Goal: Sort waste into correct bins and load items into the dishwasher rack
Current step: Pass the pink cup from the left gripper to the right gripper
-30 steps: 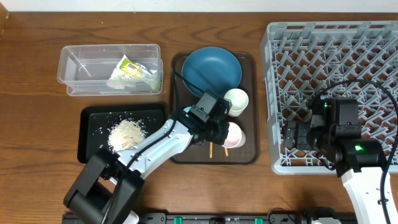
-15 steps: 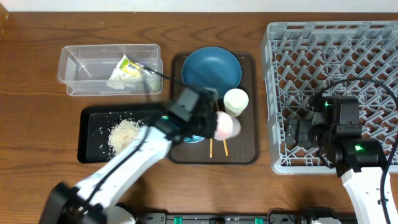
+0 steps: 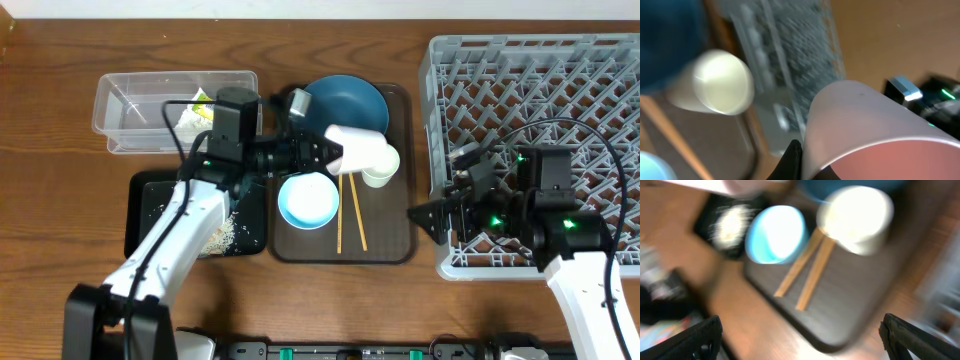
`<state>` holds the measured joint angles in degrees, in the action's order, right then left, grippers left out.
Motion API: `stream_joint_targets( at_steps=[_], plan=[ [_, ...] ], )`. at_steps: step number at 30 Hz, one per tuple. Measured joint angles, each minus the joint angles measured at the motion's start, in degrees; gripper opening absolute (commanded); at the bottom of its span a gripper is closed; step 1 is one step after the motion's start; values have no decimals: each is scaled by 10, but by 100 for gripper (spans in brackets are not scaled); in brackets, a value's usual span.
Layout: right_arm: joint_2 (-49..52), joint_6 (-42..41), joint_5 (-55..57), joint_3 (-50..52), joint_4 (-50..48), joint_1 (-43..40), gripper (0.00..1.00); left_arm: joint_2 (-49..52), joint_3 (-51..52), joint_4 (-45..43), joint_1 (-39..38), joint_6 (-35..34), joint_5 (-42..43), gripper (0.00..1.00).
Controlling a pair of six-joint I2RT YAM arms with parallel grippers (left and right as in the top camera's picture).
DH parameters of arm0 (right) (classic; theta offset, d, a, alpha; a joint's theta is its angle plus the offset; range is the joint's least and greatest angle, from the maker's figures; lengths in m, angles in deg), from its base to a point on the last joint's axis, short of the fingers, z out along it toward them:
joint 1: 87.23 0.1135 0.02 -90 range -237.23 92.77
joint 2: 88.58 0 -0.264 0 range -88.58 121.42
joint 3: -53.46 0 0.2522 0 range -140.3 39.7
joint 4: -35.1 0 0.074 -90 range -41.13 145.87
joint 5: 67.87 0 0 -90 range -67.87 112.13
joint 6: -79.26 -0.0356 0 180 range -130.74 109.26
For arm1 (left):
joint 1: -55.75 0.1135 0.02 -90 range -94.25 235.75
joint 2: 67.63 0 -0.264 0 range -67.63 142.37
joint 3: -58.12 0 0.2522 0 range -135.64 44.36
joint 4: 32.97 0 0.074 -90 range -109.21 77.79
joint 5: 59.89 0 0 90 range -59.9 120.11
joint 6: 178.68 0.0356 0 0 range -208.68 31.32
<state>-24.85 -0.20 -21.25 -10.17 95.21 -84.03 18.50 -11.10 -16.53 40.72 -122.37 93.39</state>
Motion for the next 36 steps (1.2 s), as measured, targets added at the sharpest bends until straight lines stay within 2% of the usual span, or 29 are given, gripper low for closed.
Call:
stream_joint_targets(
  at_steps=[4, 11, 24, 31, 36],
  plan=[
    [25, 68, -109, 0, -9, 2, 99, 21, 0, -1, -11, -9, 71, 6],
    [60, 107, -174, 0, -61, 2, 99, 24, 0, -4, -41, -12, 116, 6],
    [75, 117, -294, 0, -162, 2, 99, 24, 0, -8, -68, -12, 129, 6],
    [75, 119, -340, 0, -166, 2, 92, 24, 0, -10, -68, -13, 131, 6],
    [75, 119, -348, 0, -167, 2, 88, 24, 0, -42, -68, -33, 131, 6]
  ],
)
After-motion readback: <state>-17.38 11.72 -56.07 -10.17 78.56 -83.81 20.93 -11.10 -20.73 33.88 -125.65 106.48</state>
